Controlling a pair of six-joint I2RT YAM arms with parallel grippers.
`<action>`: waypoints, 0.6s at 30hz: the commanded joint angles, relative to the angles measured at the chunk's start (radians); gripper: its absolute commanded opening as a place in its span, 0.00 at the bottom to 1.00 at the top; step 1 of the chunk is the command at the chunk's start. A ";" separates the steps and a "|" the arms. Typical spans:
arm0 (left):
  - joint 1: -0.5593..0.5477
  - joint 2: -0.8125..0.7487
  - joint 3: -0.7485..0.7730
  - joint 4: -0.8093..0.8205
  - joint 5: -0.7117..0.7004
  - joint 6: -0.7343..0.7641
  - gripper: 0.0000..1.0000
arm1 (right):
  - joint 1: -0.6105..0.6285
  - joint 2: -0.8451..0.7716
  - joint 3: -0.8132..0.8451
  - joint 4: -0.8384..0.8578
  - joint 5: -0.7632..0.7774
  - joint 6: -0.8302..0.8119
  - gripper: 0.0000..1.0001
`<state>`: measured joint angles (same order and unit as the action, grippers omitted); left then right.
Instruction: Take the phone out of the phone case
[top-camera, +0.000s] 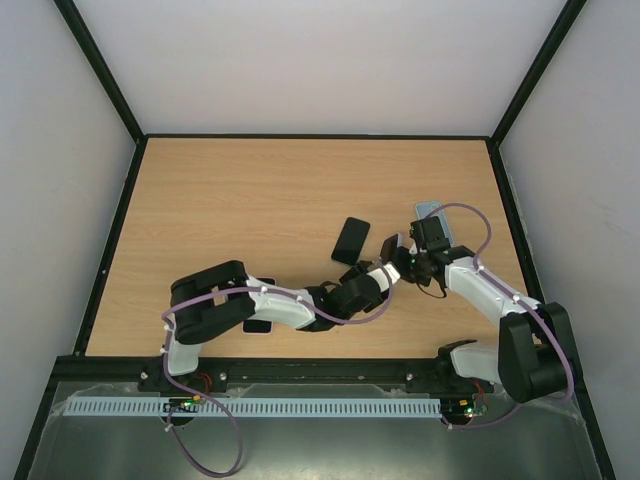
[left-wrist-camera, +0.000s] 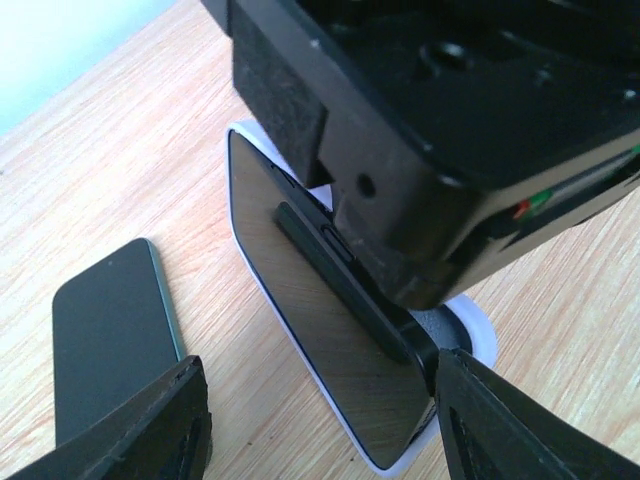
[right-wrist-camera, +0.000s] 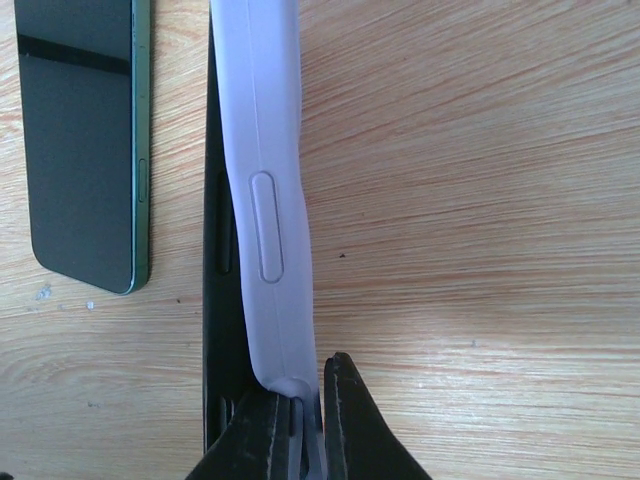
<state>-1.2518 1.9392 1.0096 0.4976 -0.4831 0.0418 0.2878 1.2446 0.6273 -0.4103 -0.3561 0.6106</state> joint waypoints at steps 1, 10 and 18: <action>-0.005 0.042 0.044 -0.036 -0.079 0.043 0.61 | -0.003 -0.007 0.007 0.046 -0.072 -0.005 0.02; -0.014 0.097 0.072 -0.058 -0.192 0.102 0.57 | -0.002 -0.026 0.000 0.047 -0.156 -0.004 0.02; -0.012 0.097 0.039 -0.034 -0.218 0.130 0.37 | -0.004 -0.058 -0.006 0.050 -0.211 -0.019 0.02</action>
<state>-1.2770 2.0052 1.0664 0.4820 -0.6392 0.1398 0.2806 1.2304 0.6231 -0.3721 -0.4606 0.6048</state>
